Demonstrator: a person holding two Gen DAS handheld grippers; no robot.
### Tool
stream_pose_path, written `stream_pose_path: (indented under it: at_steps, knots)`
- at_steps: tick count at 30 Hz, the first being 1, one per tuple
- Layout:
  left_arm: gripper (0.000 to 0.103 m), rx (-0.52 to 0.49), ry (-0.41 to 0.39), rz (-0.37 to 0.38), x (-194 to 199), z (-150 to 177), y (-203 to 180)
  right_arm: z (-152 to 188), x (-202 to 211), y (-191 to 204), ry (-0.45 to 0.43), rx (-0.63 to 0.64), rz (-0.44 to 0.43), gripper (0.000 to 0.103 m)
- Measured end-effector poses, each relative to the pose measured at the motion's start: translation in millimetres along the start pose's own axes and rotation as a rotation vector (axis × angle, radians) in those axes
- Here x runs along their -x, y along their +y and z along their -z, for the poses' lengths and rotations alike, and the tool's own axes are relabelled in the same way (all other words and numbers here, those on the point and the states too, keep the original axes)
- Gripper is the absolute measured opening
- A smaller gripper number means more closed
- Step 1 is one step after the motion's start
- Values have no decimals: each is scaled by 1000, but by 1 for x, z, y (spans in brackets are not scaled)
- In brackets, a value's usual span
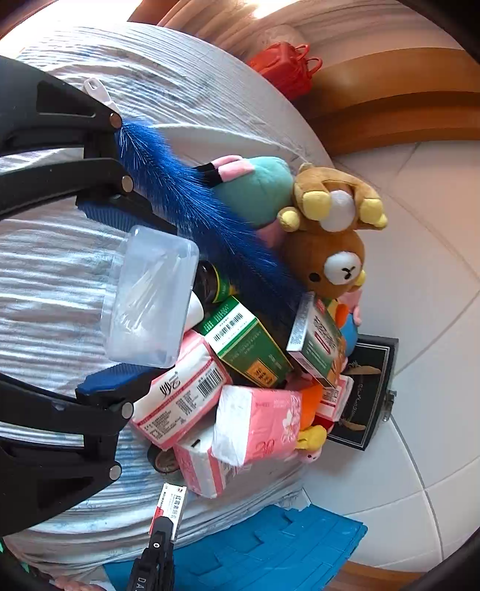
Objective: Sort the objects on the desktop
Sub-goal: 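Carry both boxes over the blue crate and open both grippers to drop them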
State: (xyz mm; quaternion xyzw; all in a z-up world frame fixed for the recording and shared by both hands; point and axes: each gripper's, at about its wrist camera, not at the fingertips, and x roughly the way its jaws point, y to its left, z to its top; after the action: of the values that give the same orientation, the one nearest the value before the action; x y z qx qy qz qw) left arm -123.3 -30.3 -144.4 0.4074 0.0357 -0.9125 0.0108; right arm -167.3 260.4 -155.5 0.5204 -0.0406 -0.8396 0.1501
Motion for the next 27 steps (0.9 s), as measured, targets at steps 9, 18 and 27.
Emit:
stream_pose_path:
  at_steps: [9, 18, 27]
  knots:
    - [62, -78, -168, 90, 78, -26, -71, 0, 120, 4, -294, 45, 41, 18]
    - [62, -170, -310, 221, 132, -68, -177, -1, 236, -30, -539, 40, 158, 18]
    - [62, -252, -378, 341, 168, -104, -301, 6, 332, -121, -664, -64, 303, 18]
